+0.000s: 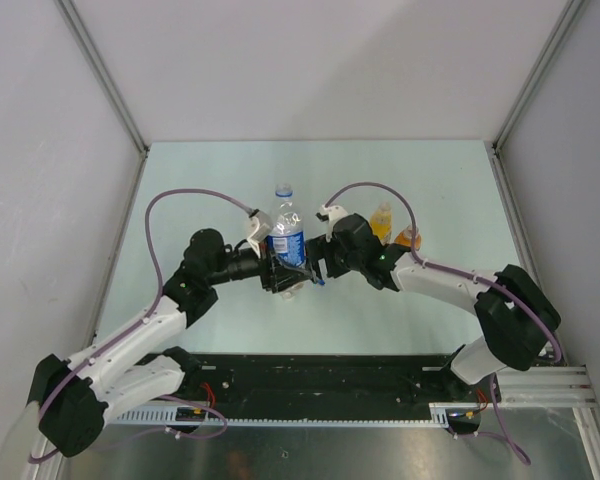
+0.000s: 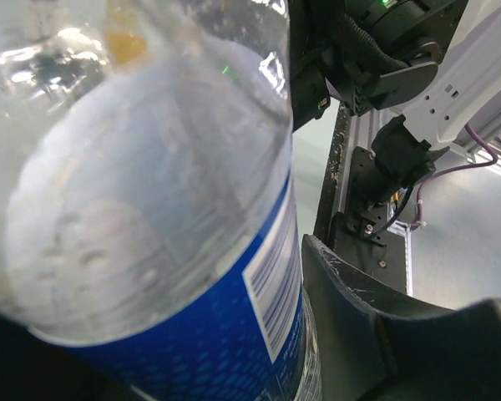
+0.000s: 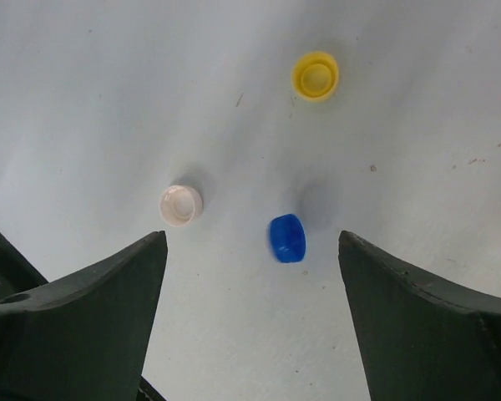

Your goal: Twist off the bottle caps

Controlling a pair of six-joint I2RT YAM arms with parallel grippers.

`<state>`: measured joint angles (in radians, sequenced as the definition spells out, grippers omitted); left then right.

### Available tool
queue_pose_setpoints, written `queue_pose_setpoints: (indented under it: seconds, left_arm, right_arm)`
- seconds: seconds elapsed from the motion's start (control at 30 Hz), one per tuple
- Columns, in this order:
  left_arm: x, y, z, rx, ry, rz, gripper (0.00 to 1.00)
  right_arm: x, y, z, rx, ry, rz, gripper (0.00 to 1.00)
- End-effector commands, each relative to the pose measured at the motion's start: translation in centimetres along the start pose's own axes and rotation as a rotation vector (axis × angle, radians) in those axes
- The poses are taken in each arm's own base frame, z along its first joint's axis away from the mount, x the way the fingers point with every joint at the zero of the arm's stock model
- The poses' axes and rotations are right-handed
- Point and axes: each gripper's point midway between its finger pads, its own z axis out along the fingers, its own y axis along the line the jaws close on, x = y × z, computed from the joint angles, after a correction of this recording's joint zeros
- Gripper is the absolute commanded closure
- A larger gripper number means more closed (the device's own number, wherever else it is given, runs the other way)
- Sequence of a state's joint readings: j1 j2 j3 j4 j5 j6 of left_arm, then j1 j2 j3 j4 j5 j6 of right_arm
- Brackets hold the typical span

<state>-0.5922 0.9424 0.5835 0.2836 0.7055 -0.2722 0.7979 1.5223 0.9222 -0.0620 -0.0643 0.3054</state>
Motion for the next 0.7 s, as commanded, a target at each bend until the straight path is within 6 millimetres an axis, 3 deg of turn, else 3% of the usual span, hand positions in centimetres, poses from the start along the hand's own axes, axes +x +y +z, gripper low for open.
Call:
queue_pose_setpoints:
  seconds: [0.0,0.3,0.67]
  left_arm:
    - [-1.4,-0.7,0.2,0.047,-0.03,0.03,0.63]
    - [-1.4,-0.8,0.4,0.065,-0.02,0.036,0.62]
    - [-0.8,-1.2,1.2,0.121,0.025,-0.015,0.63]
  right_arm:
    - [-3.4,0.6,-1.6,-0.018,-0.115,-0.012,0.1]
    - [-7.4,1.1,-7.0,-0.081,-0.241,0.026,0.04]
    - [-13.6,1.2,-19.2,-0.321,-0.489,0.097,0.01]
